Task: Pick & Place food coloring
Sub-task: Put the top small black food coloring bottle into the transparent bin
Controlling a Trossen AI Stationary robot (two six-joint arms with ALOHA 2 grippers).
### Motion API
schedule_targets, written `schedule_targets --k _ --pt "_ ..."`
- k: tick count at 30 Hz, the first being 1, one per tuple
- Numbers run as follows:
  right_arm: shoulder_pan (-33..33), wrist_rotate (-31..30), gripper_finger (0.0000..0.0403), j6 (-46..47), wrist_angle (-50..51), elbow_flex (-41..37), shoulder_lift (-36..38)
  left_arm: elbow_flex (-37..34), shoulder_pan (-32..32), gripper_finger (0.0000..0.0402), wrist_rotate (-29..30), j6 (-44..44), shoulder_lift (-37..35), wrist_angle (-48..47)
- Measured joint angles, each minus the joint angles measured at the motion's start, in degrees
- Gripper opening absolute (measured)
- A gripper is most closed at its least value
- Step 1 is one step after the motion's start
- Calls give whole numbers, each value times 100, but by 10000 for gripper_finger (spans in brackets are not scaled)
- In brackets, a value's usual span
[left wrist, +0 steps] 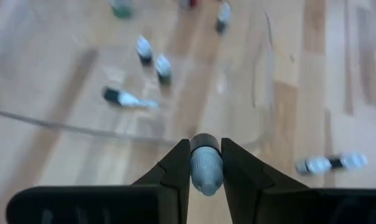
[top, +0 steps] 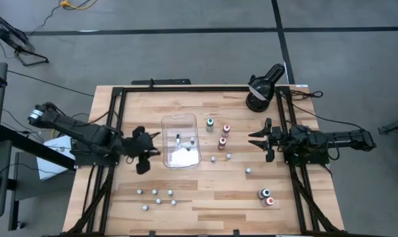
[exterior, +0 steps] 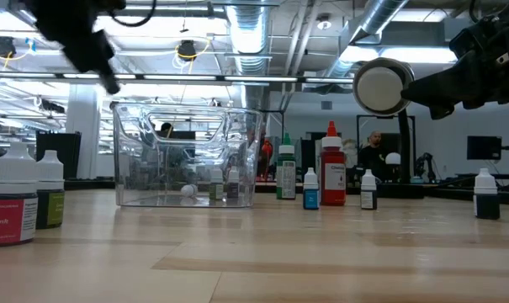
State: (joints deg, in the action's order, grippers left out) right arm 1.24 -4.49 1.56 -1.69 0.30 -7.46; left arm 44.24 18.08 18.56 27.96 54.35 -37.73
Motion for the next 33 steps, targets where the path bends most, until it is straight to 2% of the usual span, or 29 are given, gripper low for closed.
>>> schedule_targets --k 7,19,27,33 --pt "-1 0 113 -2 0 0 -1 827 -804 64 125 -664 826 83" --pt "0 0 113 -2 0 -2 -2 2377 -1920 62 -172 -1383 2754 195" --pt "2 0 113 -2 0 -1 -2 2988 -2104 64 -696 -1434 3743 -177" --pt "1 0 113 -1 3 -1 -1 3172 -2043 65 -1073 -2415 3963 -542"
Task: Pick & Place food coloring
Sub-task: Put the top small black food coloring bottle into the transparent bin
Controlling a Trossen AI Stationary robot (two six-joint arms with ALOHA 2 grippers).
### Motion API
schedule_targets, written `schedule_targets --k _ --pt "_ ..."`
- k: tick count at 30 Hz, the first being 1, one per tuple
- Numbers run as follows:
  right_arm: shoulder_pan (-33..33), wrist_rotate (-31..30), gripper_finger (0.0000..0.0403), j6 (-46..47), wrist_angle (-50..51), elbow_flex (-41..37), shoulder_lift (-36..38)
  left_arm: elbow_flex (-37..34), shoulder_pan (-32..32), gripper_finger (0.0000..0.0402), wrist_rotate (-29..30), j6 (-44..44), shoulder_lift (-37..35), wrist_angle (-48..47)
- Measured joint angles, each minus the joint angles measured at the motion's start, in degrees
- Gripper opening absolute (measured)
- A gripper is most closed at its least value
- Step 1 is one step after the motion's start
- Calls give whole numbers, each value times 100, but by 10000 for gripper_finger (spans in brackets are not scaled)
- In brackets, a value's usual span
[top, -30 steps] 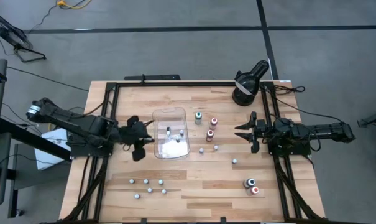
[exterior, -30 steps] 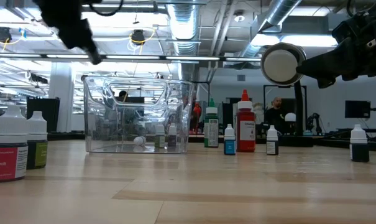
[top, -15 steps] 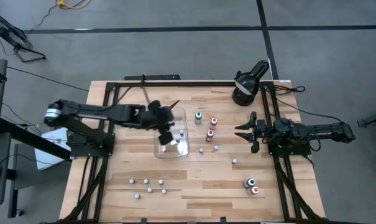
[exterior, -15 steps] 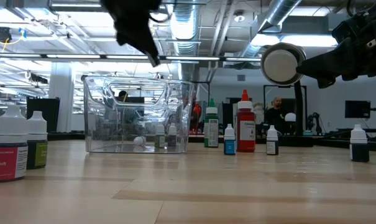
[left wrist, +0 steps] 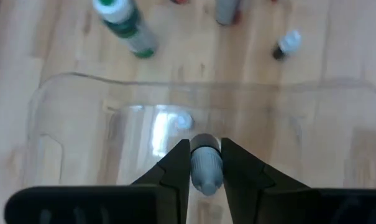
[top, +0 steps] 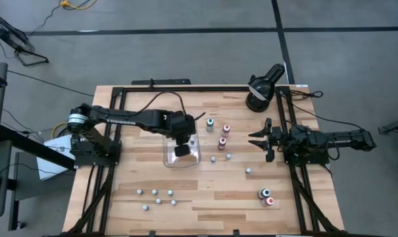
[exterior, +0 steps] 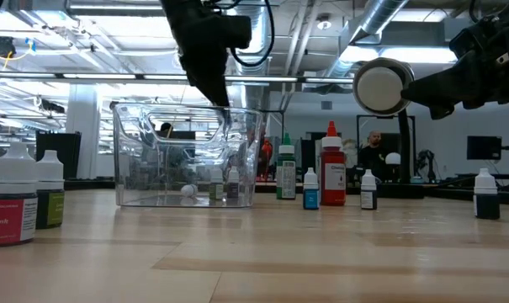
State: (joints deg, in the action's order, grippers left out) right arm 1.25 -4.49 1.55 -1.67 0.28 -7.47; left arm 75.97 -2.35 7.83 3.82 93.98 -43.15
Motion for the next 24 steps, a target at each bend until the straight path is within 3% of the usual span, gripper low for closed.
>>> schedule_targets --k 8,17,24 --pt "-1 0 113 -1 0 1 1 4 48 65 -603 -1082 -5 -69" --pt "0 0 113 -1 -9 0 0 7 252 64 -603 -2064 352 -103" --pt "-2 2 113 0 2 0 -14 200 357 63 -561 -2199 677 -174"
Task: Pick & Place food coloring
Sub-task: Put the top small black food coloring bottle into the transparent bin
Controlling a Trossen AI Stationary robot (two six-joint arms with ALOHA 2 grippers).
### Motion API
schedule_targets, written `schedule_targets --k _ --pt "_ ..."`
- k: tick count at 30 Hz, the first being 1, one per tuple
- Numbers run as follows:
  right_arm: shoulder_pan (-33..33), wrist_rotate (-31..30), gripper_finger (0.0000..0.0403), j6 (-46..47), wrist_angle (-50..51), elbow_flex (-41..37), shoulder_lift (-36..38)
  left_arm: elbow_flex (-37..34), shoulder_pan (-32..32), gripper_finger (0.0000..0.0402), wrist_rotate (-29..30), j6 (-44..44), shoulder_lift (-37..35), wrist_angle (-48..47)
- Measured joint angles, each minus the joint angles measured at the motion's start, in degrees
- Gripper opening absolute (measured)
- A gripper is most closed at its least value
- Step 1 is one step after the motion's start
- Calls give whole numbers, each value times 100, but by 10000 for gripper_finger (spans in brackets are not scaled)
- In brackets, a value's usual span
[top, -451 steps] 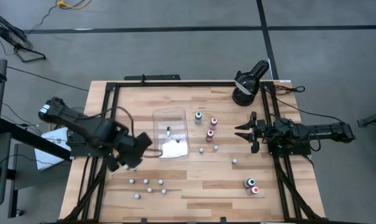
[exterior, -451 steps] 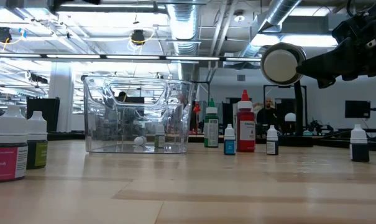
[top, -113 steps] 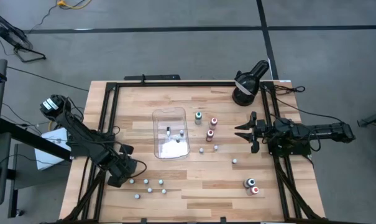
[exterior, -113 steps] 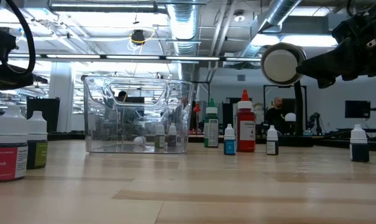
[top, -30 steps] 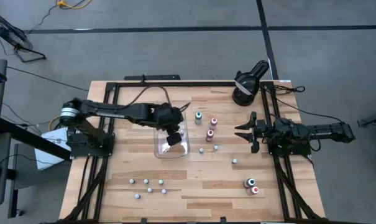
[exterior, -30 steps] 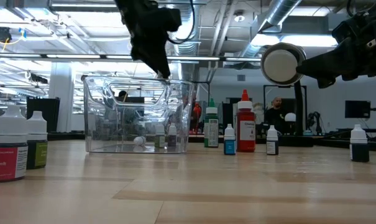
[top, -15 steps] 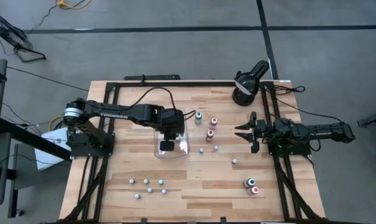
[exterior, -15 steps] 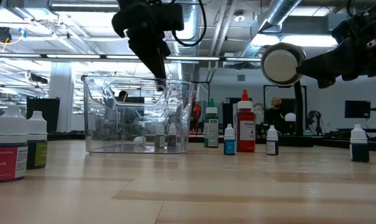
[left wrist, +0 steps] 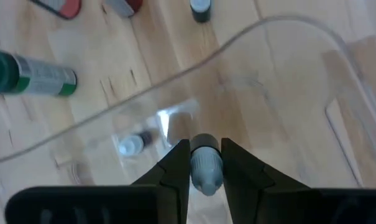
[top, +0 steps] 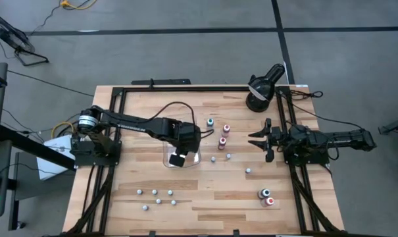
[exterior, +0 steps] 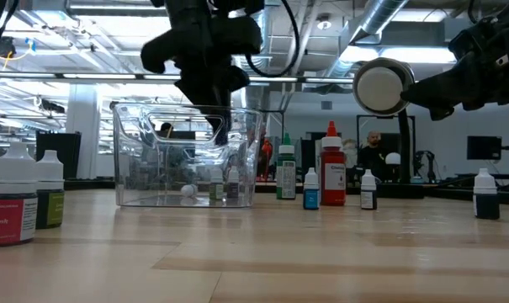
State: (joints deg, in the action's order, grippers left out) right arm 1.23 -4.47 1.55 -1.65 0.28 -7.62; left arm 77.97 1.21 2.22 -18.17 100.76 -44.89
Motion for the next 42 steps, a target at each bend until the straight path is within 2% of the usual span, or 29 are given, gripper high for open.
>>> schedule_targets --k 10,25,32,38,42 --pt "0 -2 113 0 5 -1 -72 25 35 64 44 -511 312 -107" --pt "0 -3 113 1 0 -1 -61 25 76 66 164 -557 451 -72" --pt "2 -4 113 0 -5 1 -61 33 76 65 170 -467 441 237" --pt "0 -3 113 1 -4 -1 -61 351 -32 65 170 -251 475 -60" --pt "0 -4 113 0 -4 0 -61 793 -27 65 215 -183 883 -628"
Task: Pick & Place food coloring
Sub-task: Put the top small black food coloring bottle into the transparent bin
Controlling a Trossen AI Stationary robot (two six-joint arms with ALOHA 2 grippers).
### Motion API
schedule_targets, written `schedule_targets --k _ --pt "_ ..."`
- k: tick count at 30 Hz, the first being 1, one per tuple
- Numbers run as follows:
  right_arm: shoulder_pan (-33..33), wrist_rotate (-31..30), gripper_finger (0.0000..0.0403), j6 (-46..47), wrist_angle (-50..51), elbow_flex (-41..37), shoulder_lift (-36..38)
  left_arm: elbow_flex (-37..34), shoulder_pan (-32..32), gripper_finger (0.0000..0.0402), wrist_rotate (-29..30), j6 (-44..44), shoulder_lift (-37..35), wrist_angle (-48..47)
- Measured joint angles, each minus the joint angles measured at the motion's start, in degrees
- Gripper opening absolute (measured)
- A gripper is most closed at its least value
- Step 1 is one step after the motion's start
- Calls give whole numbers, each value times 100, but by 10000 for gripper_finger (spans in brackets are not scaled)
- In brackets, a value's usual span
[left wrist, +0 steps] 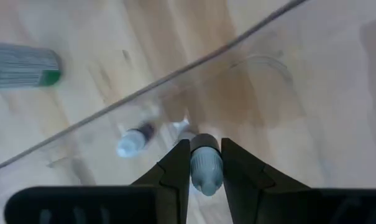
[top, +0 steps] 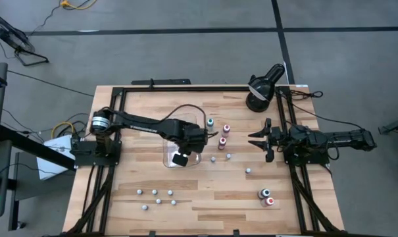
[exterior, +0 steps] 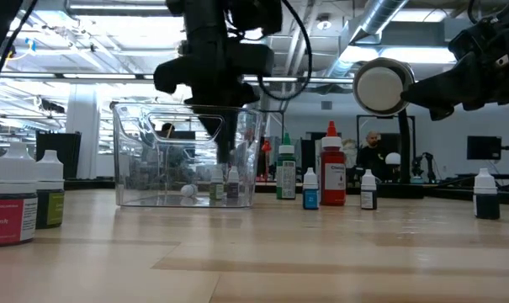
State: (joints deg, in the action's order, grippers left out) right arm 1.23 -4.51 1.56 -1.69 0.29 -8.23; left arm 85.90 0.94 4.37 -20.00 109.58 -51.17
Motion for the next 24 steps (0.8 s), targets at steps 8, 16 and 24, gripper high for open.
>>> schedule_targets --k 8,16,24 --pt "0 4 113 1 11 1 -15 501 25 65 103 178 111 -427" --pt "2 4 113 -1 12 -1 -37 483 26 67 83 640 111 -291" --pt "0 1 113 -1 1 0 -35 80 25 68 80 1026 118 167"
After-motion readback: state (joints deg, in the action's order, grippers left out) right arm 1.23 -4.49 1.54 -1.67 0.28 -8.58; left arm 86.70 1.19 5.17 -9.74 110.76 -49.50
